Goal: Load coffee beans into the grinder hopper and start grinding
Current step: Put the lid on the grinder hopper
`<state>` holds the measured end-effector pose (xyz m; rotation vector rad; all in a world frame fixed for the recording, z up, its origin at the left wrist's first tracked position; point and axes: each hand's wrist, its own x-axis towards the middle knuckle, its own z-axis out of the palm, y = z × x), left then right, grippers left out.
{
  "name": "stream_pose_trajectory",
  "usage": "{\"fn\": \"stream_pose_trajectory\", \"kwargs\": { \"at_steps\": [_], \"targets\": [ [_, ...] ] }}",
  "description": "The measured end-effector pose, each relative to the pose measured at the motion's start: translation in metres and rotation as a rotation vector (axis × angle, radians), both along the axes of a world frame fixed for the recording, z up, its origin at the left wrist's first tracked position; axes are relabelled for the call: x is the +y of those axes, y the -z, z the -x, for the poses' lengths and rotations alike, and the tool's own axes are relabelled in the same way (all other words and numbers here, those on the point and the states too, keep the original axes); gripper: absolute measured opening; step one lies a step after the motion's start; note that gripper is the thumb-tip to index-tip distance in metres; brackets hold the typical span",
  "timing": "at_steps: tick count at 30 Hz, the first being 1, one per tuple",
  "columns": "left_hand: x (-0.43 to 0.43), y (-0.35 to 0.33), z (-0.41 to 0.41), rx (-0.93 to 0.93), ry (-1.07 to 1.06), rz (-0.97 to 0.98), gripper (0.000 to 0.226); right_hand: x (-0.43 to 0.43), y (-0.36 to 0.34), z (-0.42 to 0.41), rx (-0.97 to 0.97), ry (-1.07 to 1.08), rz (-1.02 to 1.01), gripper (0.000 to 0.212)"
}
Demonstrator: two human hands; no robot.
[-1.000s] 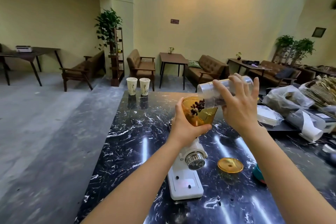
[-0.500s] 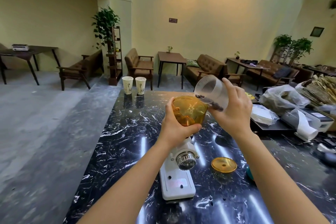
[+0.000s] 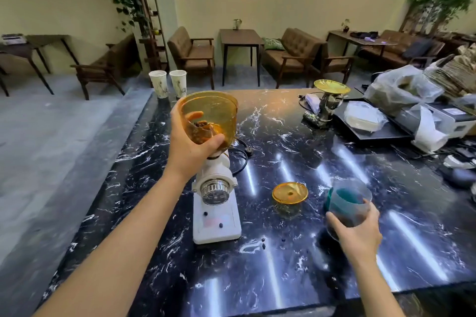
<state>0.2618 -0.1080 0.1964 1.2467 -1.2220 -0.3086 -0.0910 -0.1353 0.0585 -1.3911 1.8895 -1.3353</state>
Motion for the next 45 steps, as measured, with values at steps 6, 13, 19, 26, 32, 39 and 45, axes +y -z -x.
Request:
{"fn": "stream_pose_trajectory", "kwargs": {
  "at_steps": [6,13,19,26,32,39,45],
  "targets": [
    [-0.001,0.001,0.007,0.003,-0.089,0.042,0.08,-0.001,0.036,0.039,-0.027,0.028,-0.129,0.094],
    [0.001,0.001,0.008,-0.04,-0.12,0.057,0.068,0.046,0.077,0.002,0.089,0.009,0.072,0.027],
    [0.001,0.0,0.005,-0.072,-0.107,0.037,0.084,-0.049,0.037,-0.068,-0.602,-0.234,-0.512,0.023],
    [0.001,0.003,0.004,-0.028,-0.04,-0.031,0.095,-0.074,0.009,-0.096,-0.66,-0.054,-0.417,0.022],
    [0.005,0.004,0.011,-0.001,-0.039,-0.037,0.085,-0.051,-0.122,-0.147,-0.493,-0.48,0.239,0.015],
    [0.007,0.002,-0.001,0.047,0.009,-0.09,0.096,-0.005,-0.242,-0.192,0.728,-0.824,0.864,0.03],
    [0.01,-0.005,0.003,0.128,0.072,-0.065,0.095,0.002,-0.234,-0.196,0.952,-0.991,0.63,0.036]
  ]
}}
